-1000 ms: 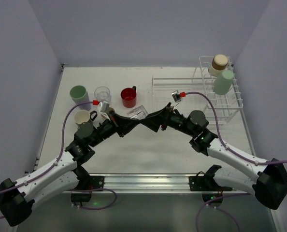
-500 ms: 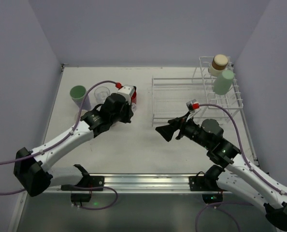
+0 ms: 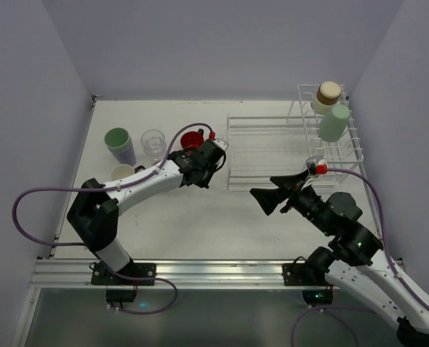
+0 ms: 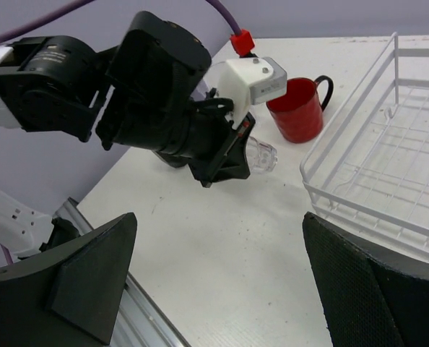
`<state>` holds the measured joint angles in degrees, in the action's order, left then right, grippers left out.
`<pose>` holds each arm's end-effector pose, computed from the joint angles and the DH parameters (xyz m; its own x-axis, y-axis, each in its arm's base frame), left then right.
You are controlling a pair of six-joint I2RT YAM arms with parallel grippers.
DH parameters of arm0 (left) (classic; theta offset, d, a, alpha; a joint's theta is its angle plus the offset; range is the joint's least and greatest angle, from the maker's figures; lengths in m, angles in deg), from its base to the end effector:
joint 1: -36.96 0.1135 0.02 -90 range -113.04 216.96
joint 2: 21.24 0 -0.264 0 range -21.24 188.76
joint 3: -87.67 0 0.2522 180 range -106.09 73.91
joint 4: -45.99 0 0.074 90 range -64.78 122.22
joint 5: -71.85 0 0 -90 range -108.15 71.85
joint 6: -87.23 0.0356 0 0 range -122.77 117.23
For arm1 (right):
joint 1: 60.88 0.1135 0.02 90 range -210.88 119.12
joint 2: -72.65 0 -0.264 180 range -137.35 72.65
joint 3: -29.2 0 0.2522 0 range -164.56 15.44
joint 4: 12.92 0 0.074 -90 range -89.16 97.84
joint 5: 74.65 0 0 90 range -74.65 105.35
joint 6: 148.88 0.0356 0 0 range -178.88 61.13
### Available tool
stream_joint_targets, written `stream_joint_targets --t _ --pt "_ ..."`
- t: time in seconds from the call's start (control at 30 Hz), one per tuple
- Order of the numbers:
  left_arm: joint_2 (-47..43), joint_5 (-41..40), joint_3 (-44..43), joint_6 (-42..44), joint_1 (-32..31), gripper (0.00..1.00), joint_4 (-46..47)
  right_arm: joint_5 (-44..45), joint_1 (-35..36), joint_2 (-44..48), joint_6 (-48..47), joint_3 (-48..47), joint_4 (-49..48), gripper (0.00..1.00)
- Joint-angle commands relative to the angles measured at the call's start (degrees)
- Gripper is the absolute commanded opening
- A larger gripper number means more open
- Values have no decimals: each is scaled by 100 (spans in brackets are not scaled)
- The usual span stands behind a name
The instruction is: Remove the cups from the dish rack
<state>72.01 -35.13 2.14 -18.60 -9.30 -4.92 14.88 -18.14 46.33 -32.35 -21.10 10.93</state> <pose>0.2434 -0.2393 0.2509 -0.7278 0.3831 -0.5688 0.4026 0.9101 0.0979 0.0904 0.0840 0.3333 -0.3043 0.3269 -0.8947 -0.6133 0.6514 0.4466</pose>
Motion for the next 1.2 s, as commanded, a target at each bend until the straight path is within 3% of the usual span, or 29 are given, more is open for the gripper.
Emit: stream_joint_targets --t 0.0,0.37,0.77,1.03,1.17 --pt "280 -141 -416 283 -15 0 -310 214 24 128 -147 -214 143 99" --pt "975 -184 -479 318 3 1 -381 249 15 224 -121 -170 151 99" --pt "949 -175 -364 177 205 32 -39 144 15 321 2 -179 213 99" --pt "800 -315 -461 90 240 35 76 91 24 286 63 -170 169 99" --pt "510 -324 -584 46 240 45 120 91 15 189 28 -327 178 99"
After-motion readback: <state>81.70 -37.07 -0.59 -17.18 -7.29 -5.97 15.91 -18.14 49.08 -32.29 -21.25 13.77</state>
